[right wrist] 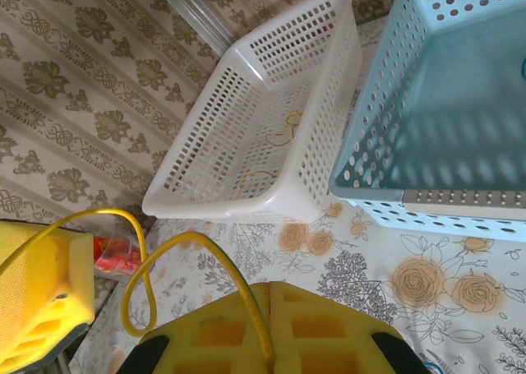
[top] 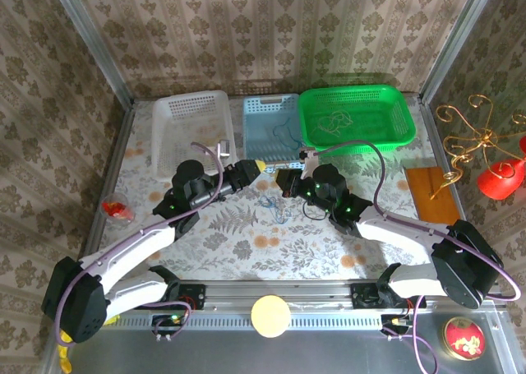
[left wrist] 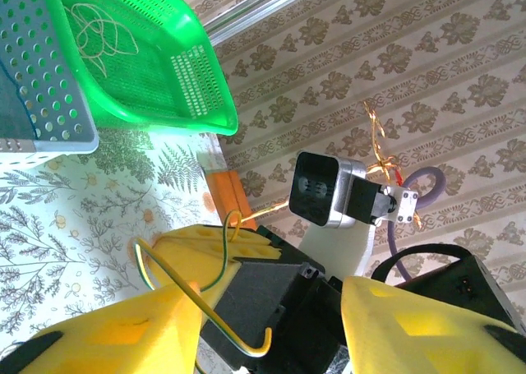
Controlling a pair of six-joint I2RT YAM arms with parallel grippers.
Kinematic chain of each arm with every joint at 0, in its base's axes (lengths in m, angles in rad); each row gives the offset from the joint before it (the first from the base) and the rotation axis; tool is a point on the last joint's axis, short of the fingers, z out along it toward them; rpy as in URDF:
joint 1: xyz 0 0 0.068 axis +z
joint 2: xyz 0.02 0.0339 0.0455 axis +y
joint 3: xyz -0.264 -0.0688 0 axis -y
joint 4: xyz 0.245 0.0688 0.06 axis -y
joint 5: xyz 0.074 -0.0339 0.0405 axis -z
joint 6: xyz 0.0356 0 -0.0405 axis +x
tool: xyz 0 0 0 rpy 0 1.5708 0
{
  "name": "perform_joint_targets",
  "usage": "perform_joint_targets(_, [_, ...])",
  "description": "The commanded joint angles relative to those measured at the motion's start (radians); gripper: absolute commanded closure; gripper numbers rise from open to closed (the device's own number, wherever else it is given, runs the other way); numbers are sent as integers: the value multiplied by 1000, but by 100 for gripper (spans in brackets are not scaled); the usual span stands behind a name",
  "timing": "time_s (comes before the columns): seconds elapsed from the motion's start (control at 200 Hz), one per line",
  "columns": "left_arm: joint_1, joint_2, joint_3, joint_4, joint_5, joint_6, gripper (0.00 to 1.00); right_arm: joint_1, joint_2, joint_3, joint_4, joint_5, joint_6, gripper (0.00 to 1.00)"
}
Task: Untangle the cables
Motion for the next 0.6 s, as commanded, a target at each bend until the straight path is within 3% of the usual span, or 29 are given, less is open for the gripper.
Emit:
perform_joint_targets(0.0, [-8,11,5,42,-7,-1,56,7,-14,29,-3,-11,-16,100])
perform_joint_targets(0.23, [-7,32,11,51,-6,7,63,11,-18,26,-3,-8,-16,100])
perform_joint_targets(0.33, [-8,38,14,56,-6,9,79,13,-22,24,-3,-7,-16,100])
perform_joint_targets(0.395, [-6,39,19,59,-7,12,100,13,-22,23,-4,-7,-16,100])
perform_joint_targets(0.595, [10,26,76,73,8,32,100,13,-11,-7,7,9,-11,99])
